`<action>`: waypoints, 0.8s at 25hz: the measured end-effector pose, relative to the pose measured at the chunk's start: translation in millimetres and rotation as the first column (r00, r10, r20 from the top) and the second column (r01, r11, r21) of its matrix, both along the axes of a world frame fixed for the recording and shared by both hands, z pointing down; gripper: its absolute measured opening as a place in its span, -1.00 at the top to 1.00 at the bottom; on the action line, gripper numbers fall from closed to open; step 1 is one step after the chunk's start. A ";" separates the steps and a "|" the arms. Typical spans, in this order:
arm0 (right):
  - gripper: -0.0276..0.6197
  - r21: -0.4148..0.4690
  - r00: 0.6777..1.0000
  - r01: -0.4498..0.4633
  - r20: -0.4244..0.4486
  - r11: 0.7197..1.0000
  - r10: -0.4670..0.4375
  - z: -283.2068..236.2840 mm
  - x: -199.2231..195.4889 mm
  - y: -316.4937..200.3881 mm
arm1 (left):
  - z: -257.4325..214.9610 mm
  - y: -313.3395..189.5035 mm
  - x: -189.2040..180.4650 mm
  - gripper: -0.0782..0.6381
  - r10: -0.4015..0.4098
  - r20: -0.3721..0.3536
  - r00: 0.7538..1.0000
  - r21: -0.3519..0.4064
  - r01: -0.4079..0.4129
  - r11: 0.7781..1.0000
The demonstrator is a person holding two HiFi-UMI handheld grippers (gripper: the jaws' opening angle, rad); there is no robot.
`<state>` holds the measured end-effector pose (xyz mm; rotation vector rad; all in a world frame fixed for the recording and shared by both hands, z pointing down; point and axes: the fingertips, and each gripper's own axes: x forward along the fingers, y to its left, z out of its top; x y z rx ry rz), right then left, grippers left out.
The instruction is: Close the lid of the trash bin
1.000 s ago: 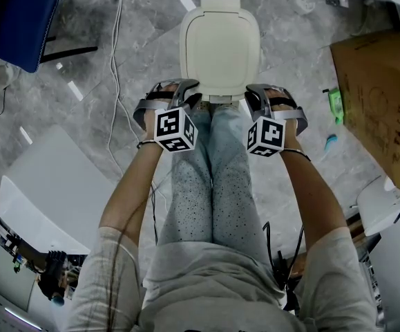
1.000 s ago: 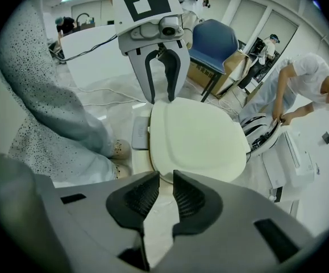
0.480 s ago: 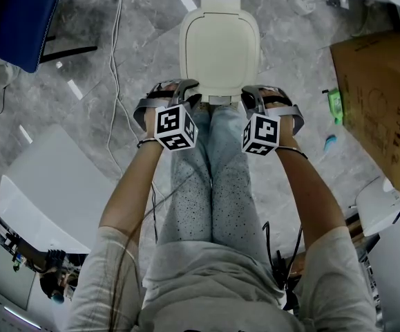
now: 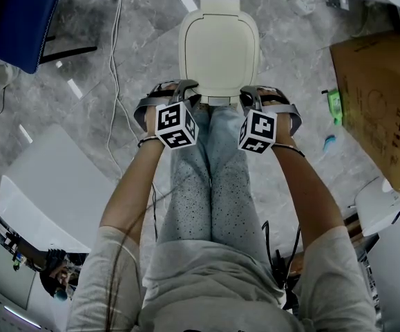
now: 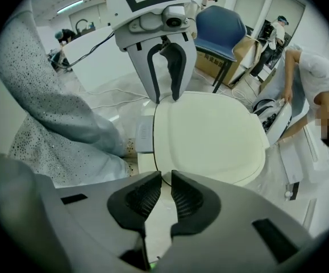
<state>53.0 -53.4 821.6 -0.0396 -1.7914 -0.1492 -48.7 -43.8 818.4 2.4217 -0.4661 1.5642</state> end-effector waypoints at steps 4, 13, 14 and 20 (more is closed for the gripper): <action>0.69 -0.054 0.995 -0.097 0.003 0.994 0.098 -2.2 -0.2 -3.2 | -5.1 -6.2 0.2 0.56 -0.058 -0.033 0.998 -0.027 0.057 0.998; 0.75 -0.053 0.970 -0.234 0.060 0.971 0.237 -34.8 -20.8 -14.9 | -32.2 -16.8 4.3 0.67 -0.119 -0.093 0.989 -0.061 0.114 0.992; 0.76 -0.051 0.964 -0.252 0.071 0.966 0.255 -40.7 -22.8 -17.3 | -37.0 -17.9 4.6 0.67 -0.122 -0.098 0.988 -0.061 0.117 0.991; 0.81 -0.041 0.927 -0.351 0.126 0.935 0.353 -80.9 -27.6 -27.0 | -73.3 -23.7 5.1 0.72 -0.153 -0.115 0.982 -0.054 0.147 0.988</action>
